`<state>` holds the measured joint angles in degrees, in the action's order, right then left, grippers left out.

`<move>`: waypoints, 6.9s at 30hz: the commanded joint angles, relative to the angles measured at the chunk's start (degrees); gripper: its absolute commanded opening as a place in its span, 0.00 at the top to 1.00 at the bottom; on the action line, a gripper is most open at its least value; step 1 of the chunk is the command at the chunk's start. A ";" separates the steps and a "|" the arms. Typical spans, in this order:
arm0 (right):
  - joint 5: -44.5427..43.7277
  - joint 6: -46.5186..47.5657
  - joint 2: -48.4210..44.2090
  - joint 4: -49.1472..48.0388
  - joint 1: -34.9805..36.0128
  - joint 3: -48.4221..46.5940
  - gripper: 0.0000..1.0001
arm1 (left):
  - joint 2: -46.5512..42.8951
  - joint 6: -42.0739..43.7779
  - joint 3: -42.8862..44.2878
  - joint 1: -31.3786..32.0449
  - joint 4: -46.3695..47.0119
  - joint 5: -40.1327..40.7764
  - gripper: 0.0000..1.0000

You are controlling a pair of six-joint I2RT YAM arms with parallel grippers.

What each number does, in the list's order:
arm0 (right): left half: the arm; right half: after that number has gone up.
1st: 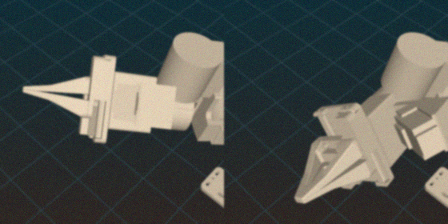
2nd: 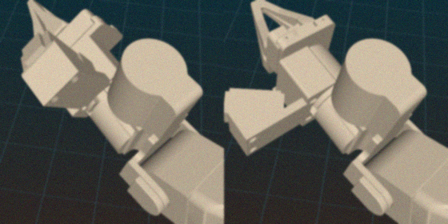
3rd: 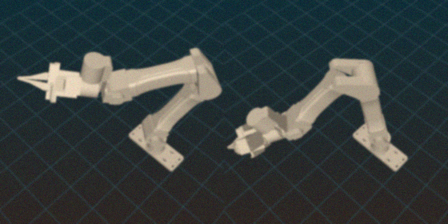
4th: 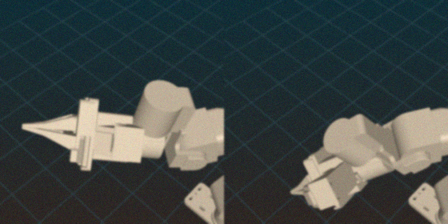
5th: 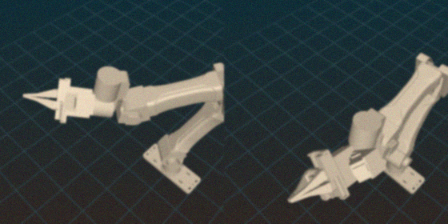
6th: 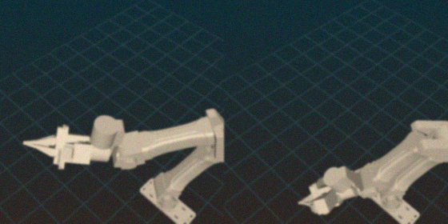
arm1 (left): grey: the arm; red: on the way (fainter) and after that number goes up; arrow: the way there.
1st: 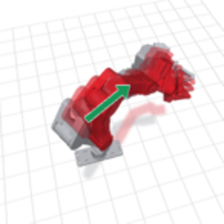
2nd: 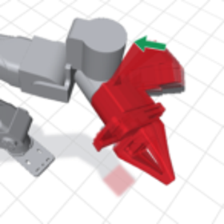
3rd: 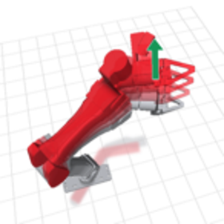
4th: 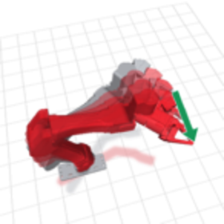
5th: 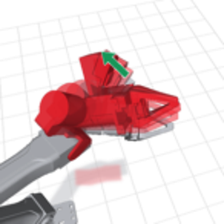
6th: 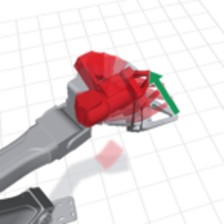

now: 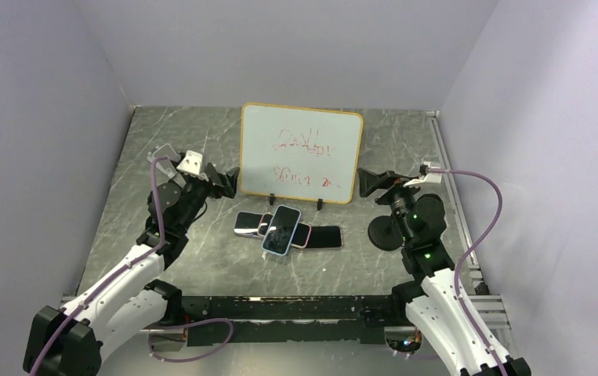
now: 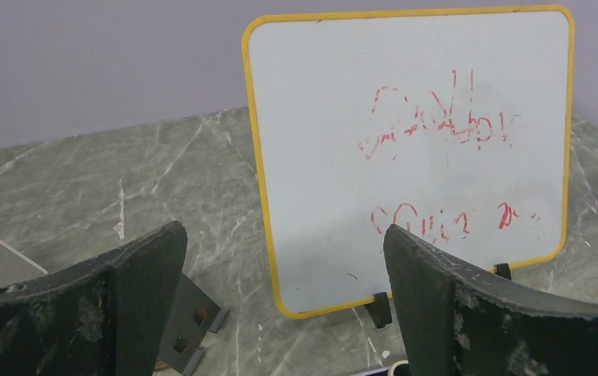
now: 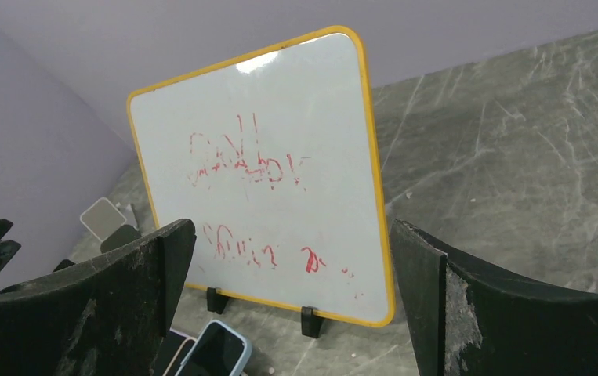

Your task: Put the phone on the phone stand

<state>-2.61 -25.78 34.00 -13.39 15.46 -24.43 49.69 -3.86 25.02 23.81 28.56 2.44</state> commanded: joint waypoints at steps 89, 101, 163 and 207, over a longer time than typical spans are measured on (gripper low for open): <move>-12.52 -5.05 105.29 28.34 17.94 -87.96 0.32 | 6.81 -5.47 3.21 -4.14 -7.48 8.33 0.00; 5.02 6.22 83.29 10.30 17.15 -63.15 0.22 | 26.90 -5.35 11.58 -27.95 -1.35 -24.36 0.00; 12.11 8.87 43.80 7.45 12.82 -32.69 0.17 | 78.05 17.99 74.08 -0.46 -38.14 -54.01 0.59; 27.11 6.62 27.22 8.35 7.92 -23.86 0.11 | 54.18 15.93 45.62 -43.62 -30.68 -39.78 0.45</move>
<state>21.89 -17.78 63.96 -4.86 23.94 -50.85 104.97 7.79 75.81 -20.01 -1.28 -43.09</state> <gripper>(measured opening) 0.888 0.560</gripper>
